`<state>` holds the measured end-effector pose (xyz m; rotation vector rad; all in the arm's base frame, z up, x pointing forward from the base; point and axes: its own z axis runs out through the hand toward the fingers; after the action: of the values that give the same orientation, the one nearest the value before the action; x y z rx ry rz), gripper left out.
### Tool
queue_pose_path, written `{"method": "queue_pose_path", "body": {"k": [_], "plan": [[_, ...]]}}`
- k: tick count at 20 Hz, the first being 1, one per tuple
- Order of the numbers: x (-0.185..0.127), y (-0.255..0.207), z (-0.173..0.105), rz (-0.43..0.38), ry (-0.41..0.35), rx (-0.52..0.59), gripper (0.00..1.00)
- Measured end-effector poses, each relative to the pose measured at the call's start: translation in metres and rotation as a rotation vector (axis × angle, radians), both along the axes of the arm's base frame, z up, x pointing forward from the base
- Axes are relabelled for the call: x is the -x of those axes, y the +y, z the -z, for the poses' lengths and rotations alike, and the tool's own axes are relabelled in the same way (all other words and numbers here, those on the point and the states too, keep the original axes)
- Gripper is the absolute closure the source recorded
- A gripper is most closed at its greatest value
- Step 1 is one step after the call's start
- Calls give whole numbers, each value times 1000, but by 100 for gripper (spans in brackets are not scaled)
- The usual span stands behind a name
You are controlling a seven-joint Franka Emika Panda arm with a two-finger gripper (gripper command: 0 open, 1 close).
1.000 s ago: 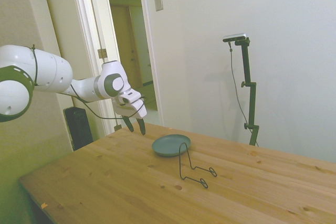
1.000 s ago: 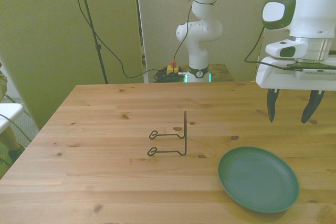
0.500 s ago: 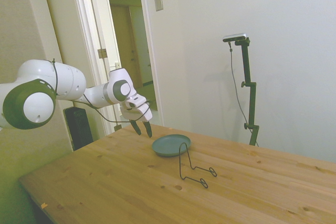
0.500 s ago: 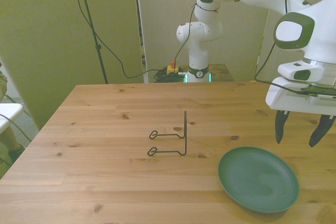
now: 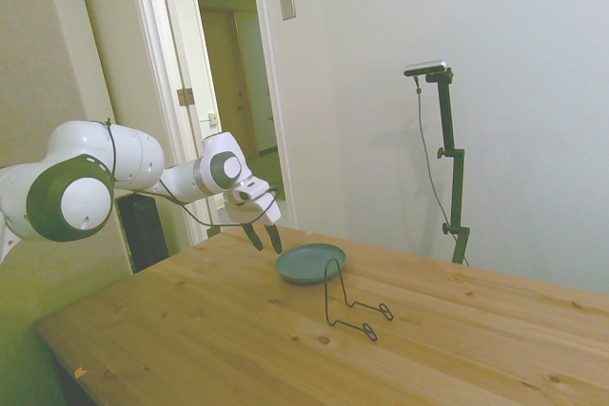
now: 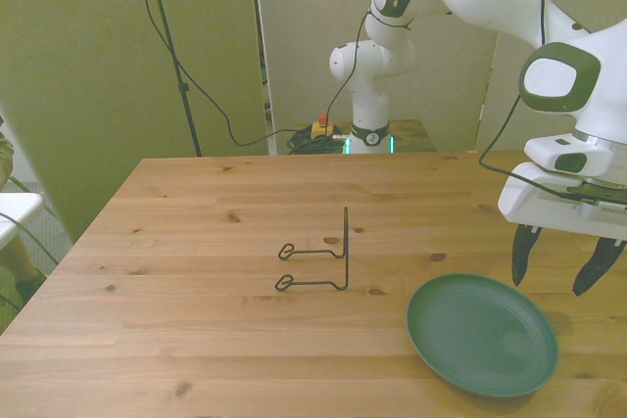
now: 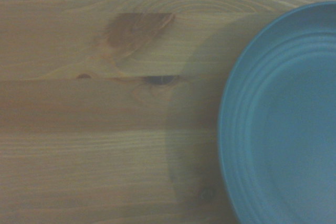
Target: Load the plate
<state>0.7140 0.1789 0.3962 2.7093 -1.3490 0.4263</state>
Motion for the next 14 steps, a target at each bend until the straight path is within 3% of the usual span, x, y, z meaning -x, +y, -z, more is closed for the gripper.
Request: {"method": "queue_pose_path", "body": {"k": [14], "plan": [[-17,-5,20,19,12,26,0]]}}
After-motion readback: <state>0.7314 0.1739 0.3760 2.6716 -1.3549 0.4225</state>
